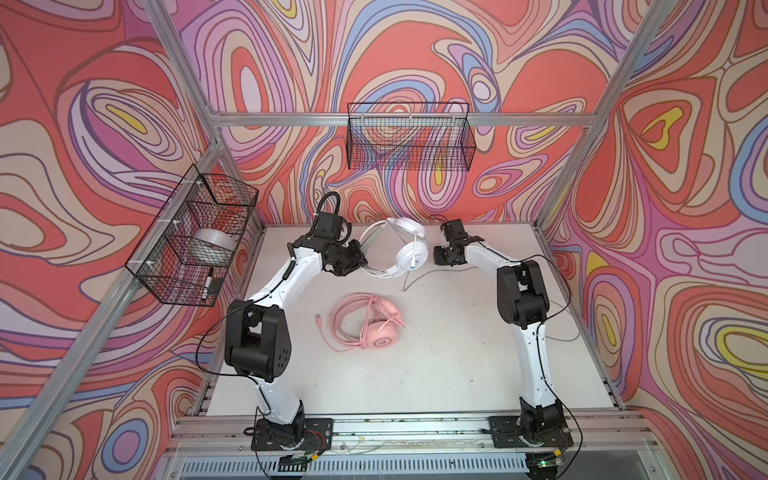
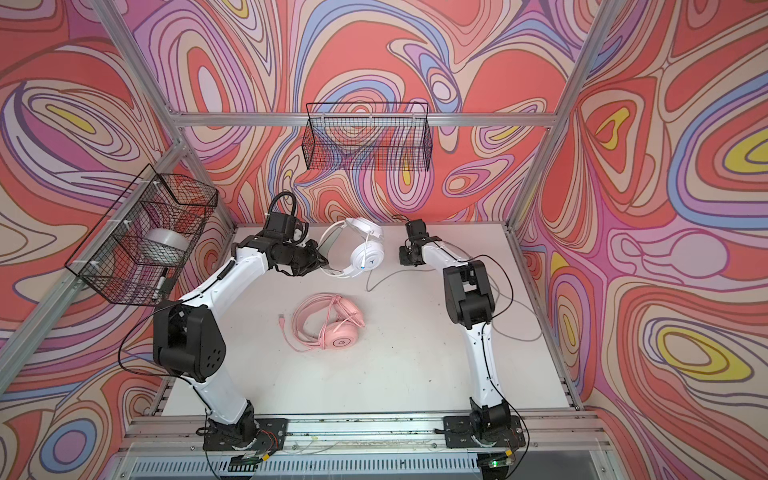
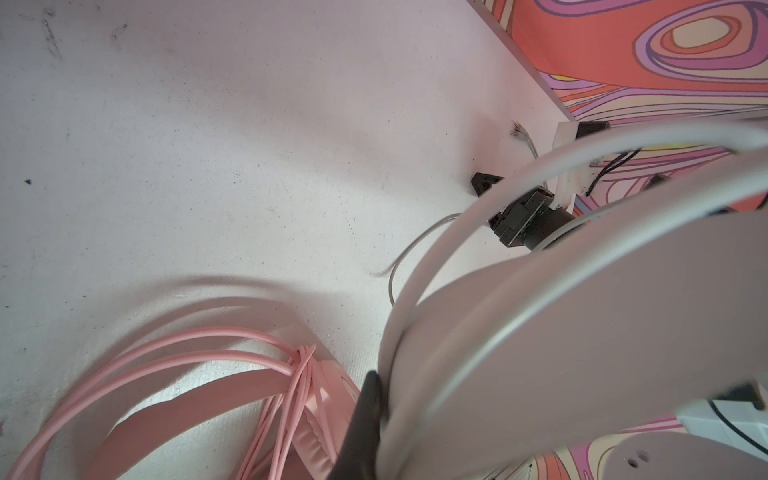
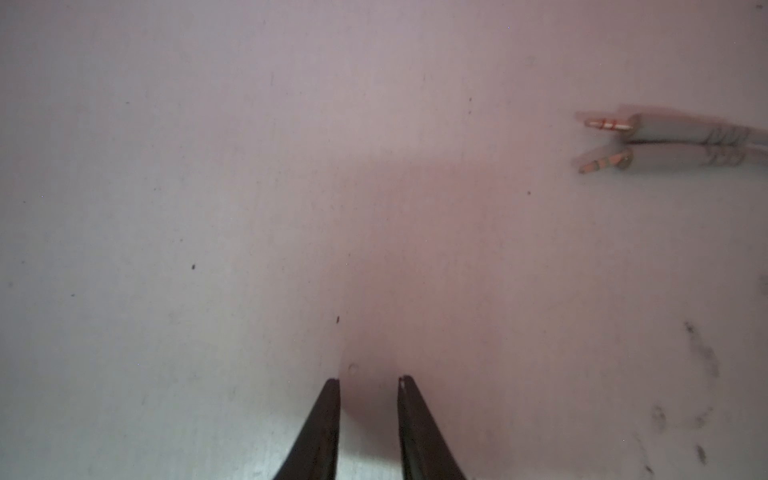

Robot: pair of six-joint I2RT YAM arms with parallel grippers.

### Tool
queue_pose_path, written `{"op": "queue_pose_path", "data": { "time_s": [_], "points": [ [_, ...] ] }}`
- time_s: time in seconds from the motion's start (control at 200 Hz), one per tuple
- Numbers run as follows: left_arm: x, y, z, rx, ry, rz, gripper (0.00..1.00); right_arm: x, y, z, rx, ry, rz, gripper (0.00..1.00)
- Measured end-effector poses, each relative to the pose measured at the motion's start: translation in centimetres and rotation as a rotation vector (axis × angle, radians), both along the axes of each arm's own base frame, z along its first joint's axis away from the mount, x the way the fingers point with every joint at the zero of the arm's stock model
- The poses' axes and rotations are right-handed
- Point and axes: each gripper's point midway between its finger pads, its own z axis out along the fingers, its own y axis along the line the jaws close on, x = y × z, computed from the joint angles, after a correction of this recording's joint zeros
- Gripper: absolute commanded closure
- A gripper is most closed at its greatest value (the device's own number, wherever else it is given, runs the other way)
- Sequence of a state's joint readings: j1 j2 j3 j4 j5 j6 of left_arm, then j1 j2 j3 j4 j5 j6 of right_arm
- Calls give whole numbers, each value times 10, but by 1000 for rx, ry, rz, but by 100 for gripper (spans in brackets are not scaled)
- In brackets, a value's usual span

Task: Wrap the headphones
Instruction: 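Lower the open right gripper onto the grey cable and close on it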

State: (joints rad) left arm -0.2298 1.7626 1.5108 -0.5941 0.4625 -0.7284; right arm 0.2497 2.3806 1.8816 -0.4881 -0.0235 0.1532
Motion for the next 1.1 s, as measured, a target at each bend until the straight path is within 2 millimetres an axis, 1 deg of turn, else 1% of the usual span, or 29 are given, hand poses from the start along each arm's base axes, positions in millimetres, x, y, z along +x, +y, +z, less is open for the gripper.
{"op": "queue_pose_path", "data": {
  "time_s": [0.07,0.125,0.326,0.496,0.616,0.791,0.887,0.947,0.992,1.097],
  "points": [
    [0,0,0,0,0,0,100,-6,-1,0,-7,12,7,73],
    [0,0,0,0,-1,-1,100,-14,-3,0,-14,30,14,74],
    [0,0,0,1,-1,-2,100,-57,-13,-1,-51,133,41,74],
    [0,1,0,2,-1,0,100,-98,-22,-3,-67,225,59,74],
    [1,1,0,5,-2,2,100,-128,-26,-4,-64,291,71,76],
    [1,2,-1,10,-2,5,100,-179,-32,-4,-57,396,97,76],
    [1,2,-3,11,1,5,100,-201,-37,-3,-66,433,109,72],
    [1,2,-4,12,3,5,100,-209,-40,0,-72,435,122,68],
    [2,2,-4,12,5,5,100,-211,-40,6,-75,419,136,64],
    [2,2,-7,13,10,5,100,-206,-39,28,-83,307,202,55]
  ]
}}
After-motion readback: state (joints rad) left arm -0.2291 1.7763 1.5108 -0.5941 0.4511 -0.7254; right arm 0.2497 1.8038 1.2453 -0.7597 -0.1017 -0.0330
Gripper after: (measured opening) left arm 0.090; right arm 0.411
